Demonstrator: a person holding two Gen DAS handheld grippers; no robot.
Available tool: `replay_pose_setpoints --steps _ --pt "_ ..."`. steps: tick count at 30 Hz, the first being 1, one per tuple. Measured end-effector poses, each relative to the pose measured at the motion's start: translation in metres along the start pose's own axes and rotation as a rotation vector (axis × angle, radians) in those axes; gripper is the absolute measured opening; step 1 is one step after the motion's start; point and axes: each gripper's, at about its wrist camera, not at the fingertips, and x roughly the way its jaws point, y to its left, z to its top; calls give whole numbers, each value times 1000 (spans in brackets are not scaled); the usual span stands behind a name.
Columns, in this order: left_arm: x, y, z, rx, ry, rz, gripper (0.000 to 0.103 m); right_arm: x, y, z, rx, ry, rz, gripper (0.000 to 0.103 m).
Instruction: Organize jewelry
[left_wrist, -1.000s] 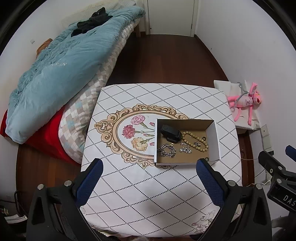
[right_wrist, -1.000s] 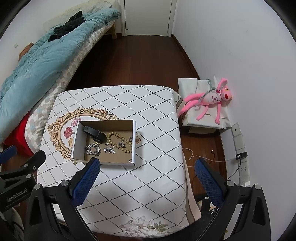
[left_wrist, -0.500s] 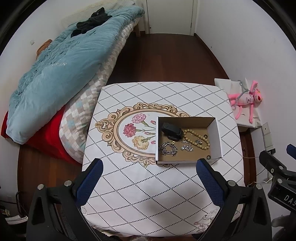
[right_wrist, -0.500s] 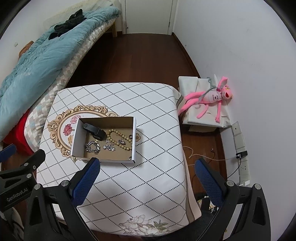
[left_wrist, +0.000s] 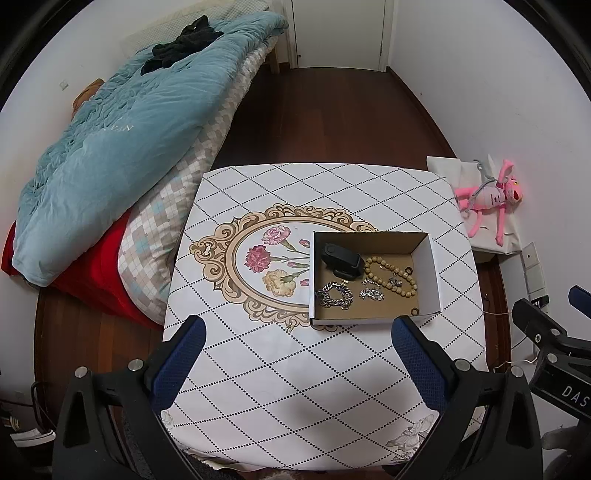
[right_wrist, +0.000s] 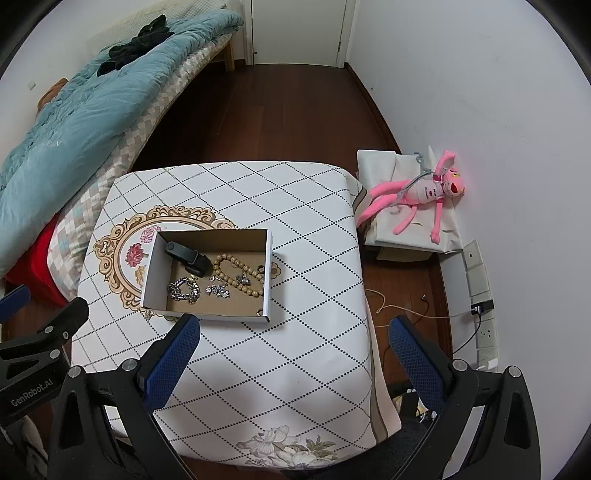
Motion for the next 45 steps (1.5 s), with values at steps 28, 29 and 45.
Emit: replay_pose_setpoints --steps 28,29,45 --pt "-4 -1 0 0 -4 -1 103 -2 -2 -1 5 3 6 103" --pt "-4 -1 0 0 -4 -1 103 -2 -2 -1 4 3 6 103" --pt "-5 -2 2 -8 -6 3 103 1 -4 0 1 15 -2 103"
